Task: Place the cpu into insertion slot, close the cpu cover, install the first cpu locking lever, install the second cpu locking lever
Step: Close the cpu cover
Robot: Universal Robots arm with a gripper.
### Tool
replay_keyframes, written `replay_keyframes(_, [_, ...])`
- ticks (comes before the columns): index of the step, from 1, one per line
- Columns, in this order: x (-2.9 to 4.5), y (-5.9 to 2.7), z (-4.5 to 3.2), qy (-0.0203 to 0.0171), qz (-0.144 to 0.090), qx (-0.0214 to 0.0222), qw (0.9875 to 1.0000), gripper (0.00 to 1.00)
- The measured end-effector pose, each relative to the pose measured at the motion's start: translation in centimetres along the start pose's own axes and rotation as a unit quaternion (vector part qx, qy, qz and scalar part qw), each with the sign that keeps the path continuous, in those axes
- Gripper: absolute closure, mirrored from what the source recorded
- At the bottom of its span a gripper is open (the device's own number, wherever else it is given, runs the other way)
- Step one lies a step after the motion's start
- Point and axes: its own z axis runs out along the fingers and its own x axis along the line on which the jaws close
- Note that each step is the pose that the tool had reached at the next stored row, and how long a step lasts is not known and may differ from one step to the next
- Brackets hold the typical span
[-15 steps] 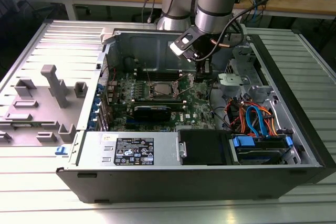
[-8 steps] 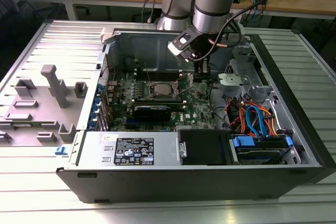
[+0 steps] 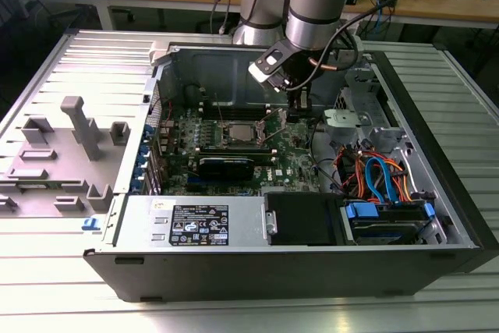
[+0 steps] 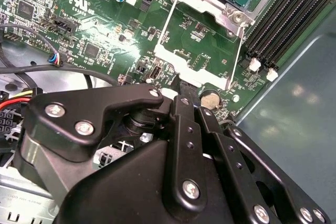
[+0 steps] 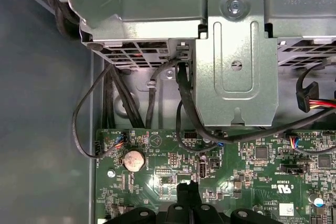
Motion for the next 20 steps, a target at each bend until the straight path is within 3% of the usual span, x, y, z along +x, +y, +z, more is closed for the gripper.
replay_keyframes(17, [0.0, 0.0, -0.13, 0.0006, 0.0, 0.0172, 0.9999, 0.89])
replay_keyframes(20, [0.01, 0.0, -0.25, 0.0008, 0.0, 0.0181, 0.9998, 0.89])
